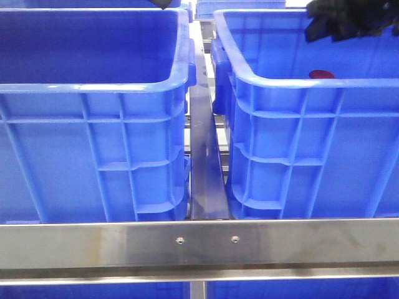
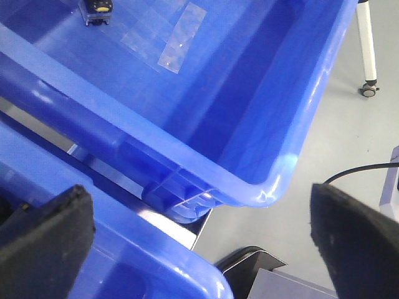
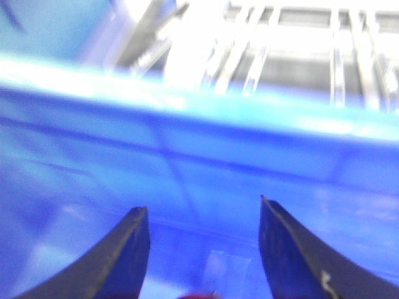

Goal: Pick red and yellow buttons and place in box

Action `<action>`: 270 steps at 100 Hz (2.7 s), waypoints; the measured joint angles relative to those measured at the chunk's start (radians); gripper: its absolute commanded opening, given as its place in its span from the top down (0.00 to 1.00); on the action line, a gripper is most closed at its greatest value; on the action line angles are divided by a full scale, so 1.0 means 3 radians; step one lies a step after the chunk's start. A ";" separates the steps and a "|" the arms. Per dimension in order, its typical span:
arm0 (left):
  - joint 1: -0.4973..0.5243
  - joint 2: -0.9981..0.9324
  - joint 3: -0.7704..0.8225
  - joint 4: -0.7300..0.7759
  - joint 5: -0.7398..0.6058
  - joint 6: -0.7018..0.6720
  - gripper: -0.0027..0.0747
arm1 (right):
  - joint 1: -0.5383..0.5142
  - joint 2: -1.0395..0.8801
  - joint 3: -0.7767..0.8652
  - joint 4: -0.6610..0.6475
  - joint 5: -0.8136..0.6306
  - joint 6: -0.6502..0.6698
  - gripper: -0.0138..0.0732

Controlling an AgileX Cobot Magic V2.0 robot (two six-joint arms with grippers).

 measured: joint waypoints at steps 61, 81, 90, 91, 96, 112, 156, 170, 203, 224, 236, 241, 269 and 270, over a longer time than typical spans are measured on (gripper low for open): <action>0.0008 0.0000 0.0000 0.0365 0.0000 -0.0066 0.19 | 0.0000 -0.2120 0.1679 0.0000 0.0005 -0.0006 0.92; 0.0284 -0.0006 0.0000 0.0900 0.0007 -0.0849 0.19 | 0.0000 -0.2611 0.1964 0.0000 0.0014 -0.0006 0.92; 0.0462 -0.0006 0.0000 0.1250 0.0001 -0.1419 0.19 | 0.0000 -0.2686 0.2001 0.0000 0.0013 -0.0006 0.92; 0.0474 -0.0006 0.0000 0.1278 0.0001 -0.1463 0.19 | 0.0000 -0.2686 0.2001 0.0000 0.0013 -0.0006 0.92; 0.0557 -0.0006 0.0000 0.1478 0.0019 -0.1761 0.19 | 0.0000 -0.2693 0.2008 0.0000 0.0021 -0.0006 0.92; 0.0715 0.0044 0.0000 0.1991 0.0148 -0.2443 0.19 | 0.0000 -0.2693 0.2008 0.0000 0.0023 -0.0006 0.92; 0.0722 0.0649 0.0000 0.2636 0.0198 -0.3094 0.19 | 0.0000 -0.2693 0.2008 0.0000 0.0031 -0.0006 0.92; 0.0722 0.0795 0.0000 0.2637 0.0089 -0.3107 0.19 | 0.0000 -0.2693 0.2008 0.0000 0.0031 -0.0006 0.92; 0.0722 0.0981 0.0000 0.2663 -0.0236 -0.3107 0.19 | 0.0000 -0.2693 0.2008 0.0000 0.0031 -0.0006 0.92; 0.0722 0.1110 0.0000 0.2663 -0.0262 -0.3107 0.19 | 0.0000 -0.2693 0.2008 0.0000 0.0031 -0.0006 0.92; 0.0722 0.1129 0.0000 0.2663 -0.0267 -0.3107 0.25 | 0.0000 -0.2693 0.2008 0.0000 0.0036 -0.0006 0.92; 0.0722 0.1129 0.0000 0.2663 -0.0267 -0.3107 0.30 | 0.0000 -0.2693 0.2008 0.0000 0.0036 -0.0006 0.92; 0.0722 0.1129 0.0000 0.2678 -0.0275 -0.3107 0.73 | 0.0000 -0.2693 0.2008 -0.0006 0.0125 -0.0006 0.92; 0.0722 0.1129 0.0000 0.2678 -0.0275 -0.3107 0.73 | 0.0000 -0.2693 0.2008 -0.0006 0.0125 -0.0006 0.92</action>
